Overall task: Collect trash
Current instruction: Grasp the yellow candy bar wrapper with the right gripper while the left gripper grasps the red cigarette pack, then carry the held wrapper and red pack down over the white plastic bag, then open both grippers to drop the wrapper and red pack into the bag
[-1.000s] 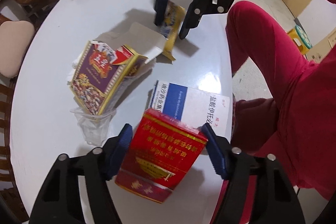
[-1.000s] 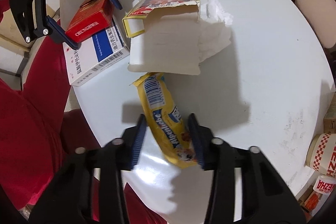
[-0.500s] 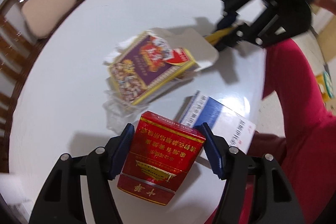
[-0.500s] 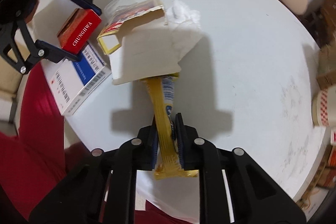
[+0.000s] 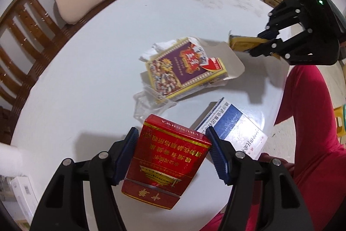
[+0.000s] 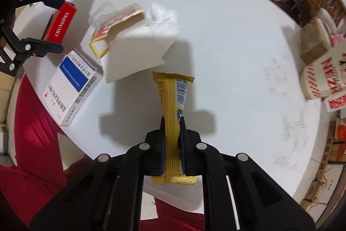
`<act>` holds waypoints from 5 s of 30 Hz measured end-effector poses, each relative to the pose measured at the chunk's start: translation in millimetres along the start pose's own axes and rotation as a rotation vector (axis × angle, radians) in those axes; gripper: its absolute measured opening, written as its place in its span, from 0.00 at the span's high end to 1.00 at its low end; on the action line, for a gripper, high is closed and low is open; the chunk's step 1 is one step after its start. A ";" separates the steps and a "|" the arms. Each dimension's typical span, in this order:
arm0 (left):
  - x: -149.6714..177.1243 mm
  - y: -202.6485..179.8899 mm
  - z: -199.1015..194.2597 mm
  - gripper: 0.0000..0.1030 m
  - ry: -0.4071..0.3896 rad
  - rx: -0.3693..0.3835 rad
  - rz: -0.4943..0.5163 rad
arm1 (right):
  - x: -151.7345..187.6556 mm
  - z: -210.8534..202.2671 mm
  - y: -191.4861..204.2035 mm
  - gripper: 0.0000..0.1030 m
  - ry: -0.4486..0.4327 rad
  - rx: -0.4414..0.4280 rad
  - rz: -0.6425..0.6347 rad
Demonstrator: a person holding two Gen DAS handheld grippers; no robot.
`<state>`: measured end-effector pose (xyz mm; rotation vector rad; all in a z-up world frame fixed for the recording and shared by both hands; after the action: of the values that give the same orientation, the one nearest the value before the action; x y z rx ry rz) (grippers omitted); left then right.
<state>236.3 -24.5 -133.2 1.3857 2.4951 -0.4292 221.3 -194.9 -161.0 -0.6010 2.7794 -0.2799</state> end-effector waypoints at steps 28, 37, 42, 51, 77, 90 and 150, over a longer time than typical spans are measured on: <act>22.9 -70.7 -100.9 0.39 -0.209 -0.117 -0.242 | 33.2 -105.7 8.0 0.89 -0.244 0.029 0.051; 51.7 -111.1 -97.4 0.39 -0.235 -0.100 -0.298 | 63.0 -131.1 27.2 0.89 -0.288 0.016 0.042; 66.2 -126.0 -78.0 0.39 -0.205 -0.090 -0.339 | 82.0 -137.4 47.6 0.89 -0.301 0.014 0.011; 86.2 -141.7 -41.3 0.39 -0.206 -0.092 -0.401 | 116.5 -124.8 81.1 0.89 -0.277 0.006 -0.028; 100.7 -156.4 61.5 0.39 -0.139 -0.018 -0.478 | 152.8 -36.6 115.3 0.89 -0.137 -0.041 0.025; 115.5 -138.4 112.9 0.39 -0.052 0.063 -0.567 | 159.3 15.6 131.8 0.89 -0.059 -0.075 0.024; 164.6 -96.0 194.0 0.31 0.223 -0.090 -0.730 | 171.3 118.9 144.7 0.36 0.088 -0.223 0.138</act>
<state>84.8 -17.2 -358.9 0.4633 3.1077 -0.2921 54.9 -154.0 -348.2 -0.4520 2.9440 0.0348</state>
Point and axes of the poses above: each gripper's, at about its wrist camera, not at the fingertips, and z roughly the way its jaws point, y to its left, x to its underside, the point moved 3 cm from there along z, roughly the way its jaws point, and after that the axes turned 11 degrees about x, right-handed, at the moved point
